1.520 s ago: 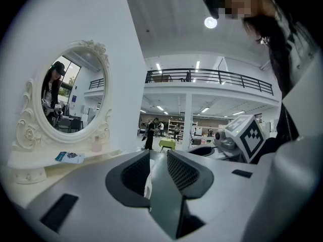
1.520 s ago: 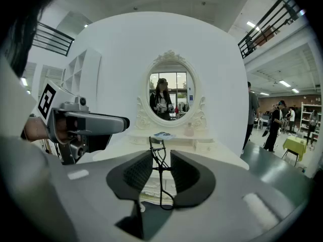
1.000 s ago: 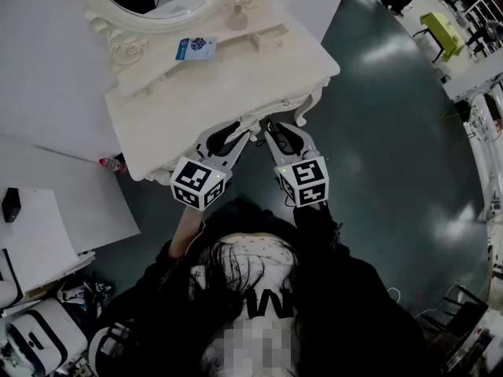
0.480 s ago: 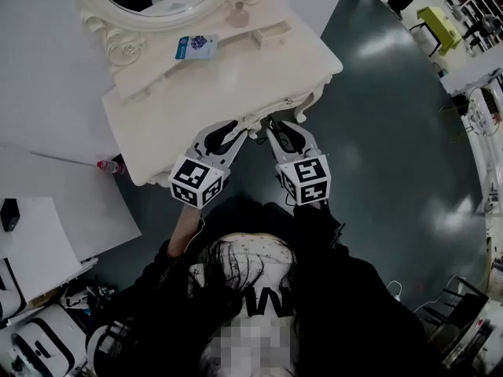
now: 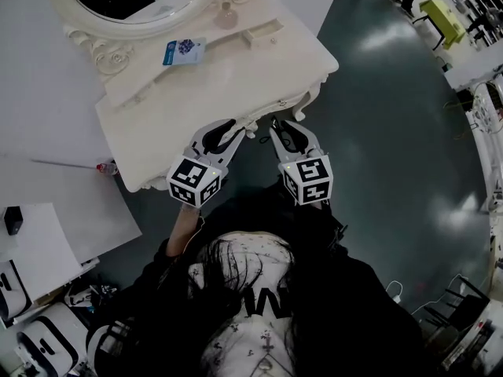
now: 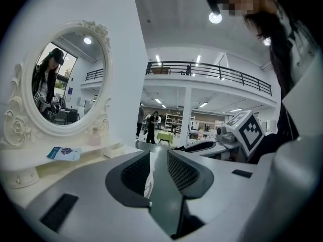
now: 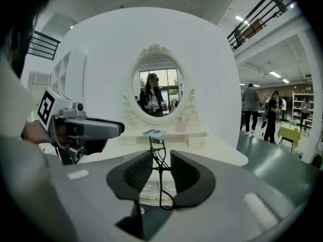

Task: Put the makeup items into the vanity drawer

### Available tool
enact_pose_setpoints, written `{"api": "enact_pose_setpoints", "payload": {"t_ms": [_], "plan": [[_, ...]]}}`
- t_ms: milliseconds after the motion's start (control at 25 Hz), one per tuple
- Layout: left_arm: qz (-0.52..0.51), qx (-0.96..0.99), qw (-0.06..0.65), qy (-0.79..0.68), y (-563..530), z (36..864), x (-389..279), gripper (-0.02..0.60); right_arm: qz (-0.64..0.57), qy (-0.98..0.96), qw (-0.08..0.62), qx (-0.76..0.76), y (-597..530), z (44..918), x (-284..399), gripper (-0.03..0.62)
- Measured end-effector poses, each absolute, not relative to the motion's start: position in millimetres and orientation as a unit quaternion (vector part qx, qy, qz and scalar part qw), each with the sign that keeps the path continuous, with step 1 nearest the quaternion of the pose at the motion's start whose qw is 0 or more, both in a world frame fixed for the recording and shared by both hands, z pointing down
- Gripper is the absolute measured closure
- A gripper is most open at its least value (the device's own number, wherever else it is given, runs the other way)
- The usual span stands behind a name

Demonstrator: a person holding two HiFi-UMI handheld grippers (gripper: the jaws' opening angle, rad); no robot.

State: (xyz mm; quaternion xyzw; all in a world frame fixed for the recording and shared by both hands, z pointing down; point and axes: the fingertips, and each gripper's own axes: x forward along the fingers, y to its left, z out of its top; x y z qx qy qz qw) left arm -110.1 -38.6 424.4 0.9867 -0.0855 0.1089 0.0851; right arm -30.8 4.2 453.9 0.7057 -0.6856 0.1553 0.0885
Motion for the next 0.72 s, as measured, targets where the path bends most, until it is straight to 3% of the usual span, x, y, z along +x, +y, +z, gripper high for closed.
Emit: {"api": "enact_pose_setpoints", "payload": {"t_ms": [720], "plan": [[0.114, 0.973, 0.092, -0.18, -29, 426, 19, 0.472, 0.144, -0.761, 0.094, 0.625, -13, 456, 99, 0.479]]}}
